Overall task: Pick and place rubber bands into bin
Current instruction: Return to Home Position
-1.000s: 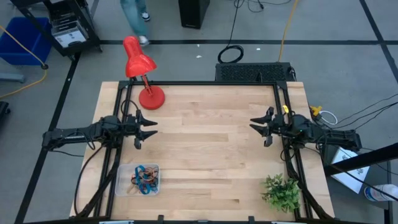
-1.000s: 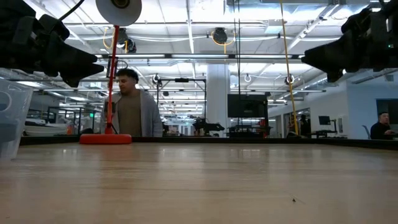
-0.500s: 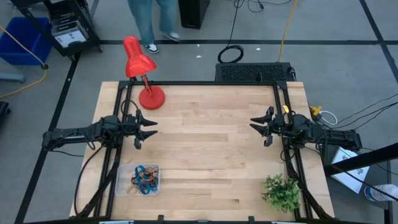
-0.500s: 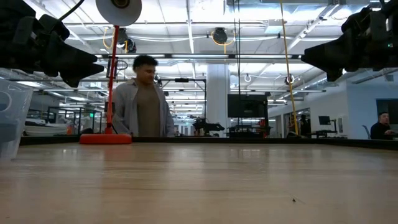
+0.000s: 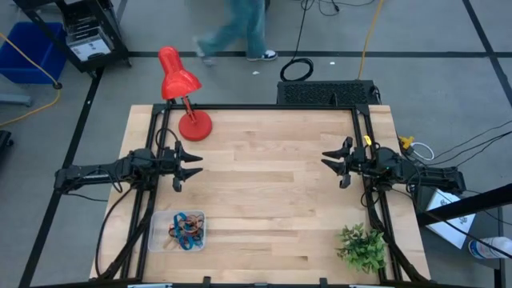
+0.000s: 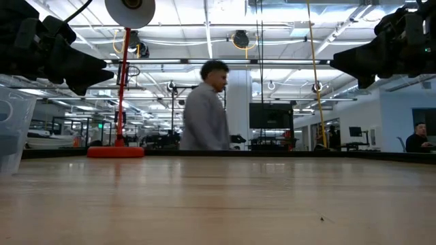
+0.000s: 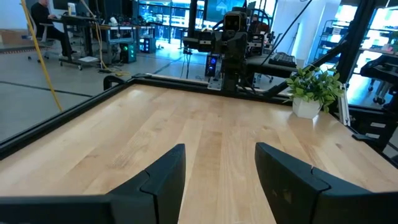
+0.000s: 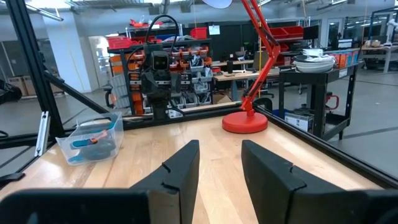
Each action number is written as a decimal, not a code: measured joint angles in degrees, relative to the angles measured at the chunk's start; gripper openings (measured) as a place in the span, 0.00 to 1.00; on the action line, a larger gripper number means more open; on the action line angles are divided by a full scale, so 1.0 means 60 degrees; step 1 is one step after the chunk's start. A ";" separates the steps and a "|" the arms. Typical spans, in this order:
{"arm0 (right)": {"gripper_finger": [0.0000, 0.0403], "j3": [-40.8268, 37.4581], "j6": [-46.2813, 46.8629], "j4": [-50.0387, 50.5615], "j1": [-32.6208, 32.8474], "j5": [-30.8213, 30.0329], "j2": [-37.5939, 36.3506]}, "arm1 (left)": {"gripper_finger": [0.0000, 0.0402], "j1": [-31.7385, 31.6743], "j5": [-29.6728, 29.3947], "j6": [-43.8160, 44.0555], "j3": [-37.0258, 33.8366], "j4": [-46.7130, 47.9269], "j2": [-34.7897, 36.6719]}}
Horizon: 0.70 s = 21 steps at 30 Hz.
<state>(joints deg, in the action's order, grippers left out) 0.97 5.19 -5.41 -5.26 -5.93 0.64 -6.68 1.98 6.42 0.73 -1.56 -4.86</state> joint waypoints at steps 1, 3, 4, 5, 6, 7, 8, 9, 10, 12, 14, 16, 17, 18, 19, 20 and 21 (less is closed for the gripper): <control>0.28 -0.0001 0.0000 0.0000 0.0000 0.0000 0.0000 | 0.50 0.0000 0.0000 0.0000 0.0000 0.0000 0.0000; 0.28 -0.0029 0.0022 0.0004 0.0000 0.0000 0.0000 | 0.50 0.0000 0.0000 0.0000 0.0000 0.0000 0.0000; 0.28 -0.0029 0.0020 0.0006 0.0000 0.0000 0.0000 | 0.50 0.0000 0.0000 0.0000 0.0000 0.0000 0.0000; 0.28 -0.0029 0.0018 0.0007 0.0000 0.0000 0.0000 | 0.50 0.0000 0.0000 -0.0002 0.0000 0.0000 0.0000; 0.28 -0.0029 0.0021 0.0007 0.0000 0.0000 0.0000 | 0.50 0.0000 0.0000 0.0000 0.0000 0.0000 0.0000; 0.28 -0.0029 0.0022 0.0007 0.0000 0.0000 0.0000 | 0.50 0.0000 -0.0001 0.0000 0.0000 0.0000 0.0000; 0.28 -0.0029 0.0018 0.0007 0.0000 0.0000 0.0000 | 0.50 0.0000 -0.0001 0.0000 0.0000 0.0000 0.0000; 0.28 -0.0029 0.0022 0.0005 0.0000 0.0000 0.0000 | 0.50 0.0000 -0.0004 0.0000 0.0000 0.0000 0.0000; 0.28 -0.0029 0.0022 0.0006 0.0000 0.0001 0.0000 | 0.50 0.0000 -0.0004 0.0000 0.0000 0.0000 0.0000; 0.28 -0.0029 0.0018 0.0004 0.0000 0.0000 0.0000 | 0.50 0.0000 0.0000 0.0000 0.0000 0.0000 0.0000; 0.28 -0.0029 0.0021 -0.0057 0.0000 0.0000 0.0000 | 0.50 0.0000 -0.0002 0.0000 0.0000 0.0004 0.0000; 0.28 -0.0029 0.0022 -0.0067 0.0000 0.0000 -0.0049 | 0.50 0.0004 -0.0004 0.0000 0.0000 0.0003 0.0000; 0.28 -0.0029 0.0053 -0.0079 0.0000 0.0000 -0.0071 | 0.50 0.0004 -0.0004 0.0000 0.0000 0.0002 0.0000; 0.28 -0.0029 0.0129 -0.0130 0.0000 0.0000 -0.0080 | 0.50 0.0004 -0.0004 0.0000 0.0000 0.0004 0.0000; 0.28 -0.0029 0.0176 -0.0281 0.0000 0.0000 -0.0080 | 0.50 0.0004 -0.0004 0.0000 0.0000 0.0004 0.0000; 0.28 -0.0029 0.0188 -0.0540 0.0000 0.0000 -0.0080 | 0.50 0.0004 -0.0004 0.0000 0.0000 0.0004 0.0000; 0.28 -0.0029 0.0207 -0.0889 0.0000 0.0000 -0.0084 | 0.50 0.0004 -0.0004 0.0000 0.0000 0.0004 0.0000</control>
<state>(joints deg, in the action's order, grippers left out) 0.80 6.43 -10.74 -5.26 -5.93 0.14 -6.66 1.96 6.42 0.73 -1.54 -4.86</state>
